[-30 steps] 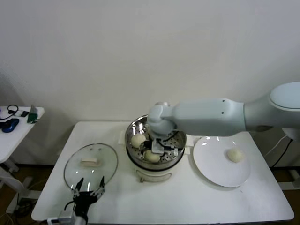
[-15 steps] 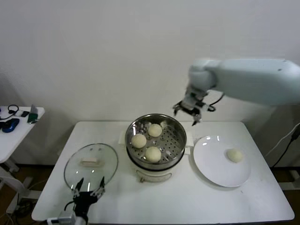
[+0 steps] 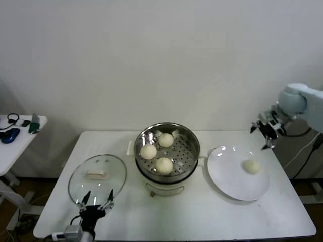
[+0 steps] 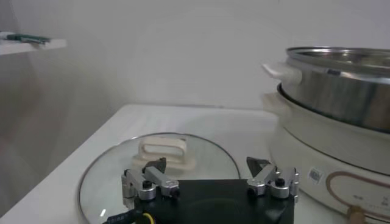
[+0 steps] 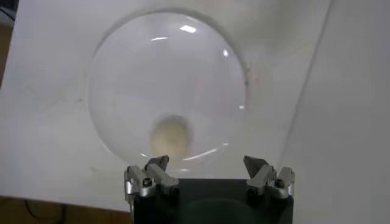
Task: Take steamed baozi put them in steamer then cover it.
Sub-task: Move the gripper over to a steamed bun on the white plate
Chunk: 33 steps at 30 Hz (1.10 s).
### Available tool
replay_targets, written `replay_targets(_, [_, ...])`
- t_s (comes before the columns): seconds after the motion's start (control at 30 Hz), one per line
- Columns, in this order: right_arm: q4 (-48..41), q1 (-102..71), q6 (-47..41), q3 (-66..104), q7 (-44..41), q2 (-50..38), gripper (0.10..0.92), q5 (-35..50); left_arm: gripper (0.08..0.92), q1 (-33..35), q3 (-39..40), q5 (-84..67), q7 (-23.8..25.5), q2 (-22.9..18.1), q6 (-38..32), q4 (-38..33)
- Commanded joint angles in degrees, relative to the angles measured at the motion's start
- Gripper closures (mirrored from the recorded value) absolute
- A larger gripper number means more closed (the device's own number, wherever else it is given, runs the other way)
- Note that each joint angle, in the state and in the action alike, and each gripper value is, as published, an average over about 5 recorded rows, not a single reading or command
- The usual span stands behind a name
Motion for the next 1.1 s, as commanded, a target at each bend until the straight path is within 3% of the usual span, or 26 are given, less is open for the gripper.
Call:
replay_targets(0.03, [-9.48, -28.09, -1.97, 23.31, 0.12, -3.67, 0.203, -5.53, 0.177, 0.05, -0.01, 0.57, 0.06, -0.12, 0.12, 0.53])
replay_targets(0.33, [-18.21, -28.62, 0.51, 25.49, 1.1, 5.42, 0.203, -7.52, 0.177, 0.32, -0.06, 1.28, 0.0, -0.61, -0.09, 1.27])
replay_targets(0.87, [-22.11, -31.05, 0.29, 28.14, 2.65, 10.46, 0.203, -12.87, 0.177, 0.8, -0.32, 0.81, -0.12, -0.52, -0.61, 1.55])
replay_targets(1.1, [-20.51, -29.71, 0.01, 26.77, 1.37, 9.42, 0.286, -12.25, 0.177, 0.89, -0.1, 0.8, -0.16, -0.55, -0.65, 1.45])
